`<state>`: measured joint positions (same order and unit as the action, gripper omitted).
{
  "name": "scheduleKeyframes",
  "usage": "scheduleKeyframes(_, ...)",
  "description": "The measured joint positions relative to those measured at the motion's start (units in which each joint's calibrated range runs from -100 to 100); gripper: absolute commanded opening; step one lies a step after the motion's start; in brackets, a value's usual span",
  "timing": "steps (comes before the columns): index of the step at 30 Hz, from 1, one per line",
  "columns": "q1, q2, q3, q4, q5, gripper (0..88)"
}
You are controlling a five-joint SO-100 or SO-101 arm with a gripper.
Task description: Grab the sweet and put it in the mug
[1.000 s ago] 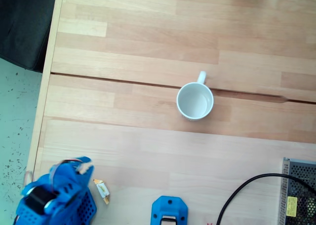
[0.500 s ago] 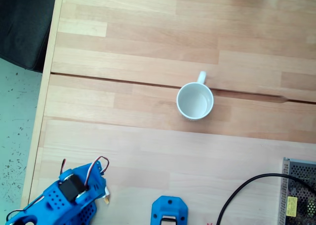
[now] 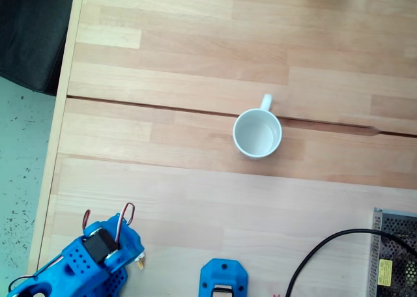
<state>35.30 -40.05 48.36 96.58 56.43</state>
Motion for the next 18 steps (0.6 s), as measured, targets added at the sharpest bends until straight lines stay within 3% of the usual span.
scheduleKeyframes(9,0.0,0.0,0.0,0.0,12.0,5.8)
scheduleKeyframes(18,0.0,0.0,0.4,0.0,16.3,5.8)
